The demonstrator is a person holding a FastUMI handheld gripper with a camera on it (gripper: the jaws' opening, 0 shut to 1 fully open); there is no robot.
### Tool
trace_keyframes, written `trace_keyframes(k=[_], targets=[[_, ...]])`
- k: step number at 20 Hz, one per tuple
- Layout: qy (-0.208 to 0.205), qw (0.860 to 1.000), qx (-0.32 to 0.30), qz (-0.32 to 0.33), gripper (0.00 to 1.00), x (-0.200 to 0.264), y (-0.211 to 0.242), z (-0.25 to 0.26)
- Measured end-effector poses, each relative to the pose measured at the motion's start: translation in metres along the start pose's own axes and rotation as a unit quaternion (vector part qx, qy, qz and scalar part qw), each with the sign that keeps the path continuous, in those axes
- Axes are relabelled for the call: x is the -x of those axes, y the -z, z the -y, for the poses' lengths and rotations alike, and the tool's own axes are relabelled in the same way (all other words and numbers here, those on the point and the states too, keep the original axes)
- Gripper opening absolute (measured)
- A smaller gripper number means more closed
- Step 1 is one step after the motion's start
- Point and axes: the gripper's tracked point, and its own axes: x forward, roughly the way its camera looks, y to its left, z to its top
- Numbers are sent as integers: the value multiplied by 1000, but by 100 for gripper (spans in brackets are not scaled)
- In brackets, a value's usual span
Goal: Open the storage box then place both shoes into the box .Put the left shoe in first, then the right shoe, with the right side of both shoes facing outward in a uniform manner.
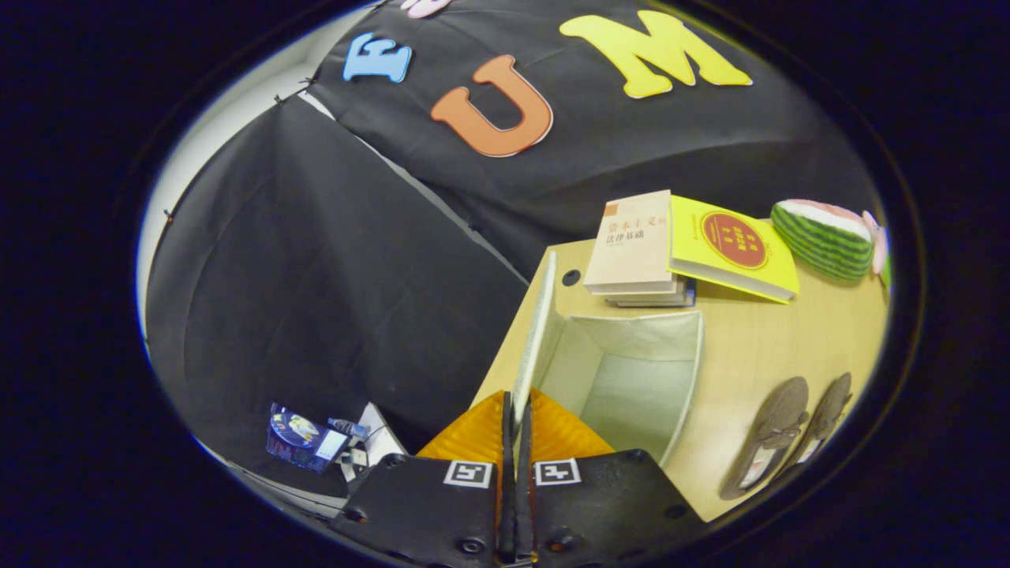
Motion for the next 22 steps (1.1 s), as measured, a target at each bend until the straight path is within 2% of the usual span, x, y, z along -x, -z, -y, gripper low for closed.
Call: trace_keyframes(k=[3, 8, 10, 12, 14, 17, 20, 22], targets=[[12, 1000, -9, 8, 7, -8, -6, -14], [-9, 999, -43, 17, 9, -30, -7, -54], [-22, 999, -44, 18, 17, -39, -5, -68], [-9, 999, -37, 13, 44, -49, 3, -74], [39, 999, 1, 8, 67, -58, 11, -61], [89, 994, 45, 36, 76, -61, 11, -48], [119, 990, 57, 48, 100, -56, 12, -34], [125, 989, 65, 48, 100, -57, 12, -28]])
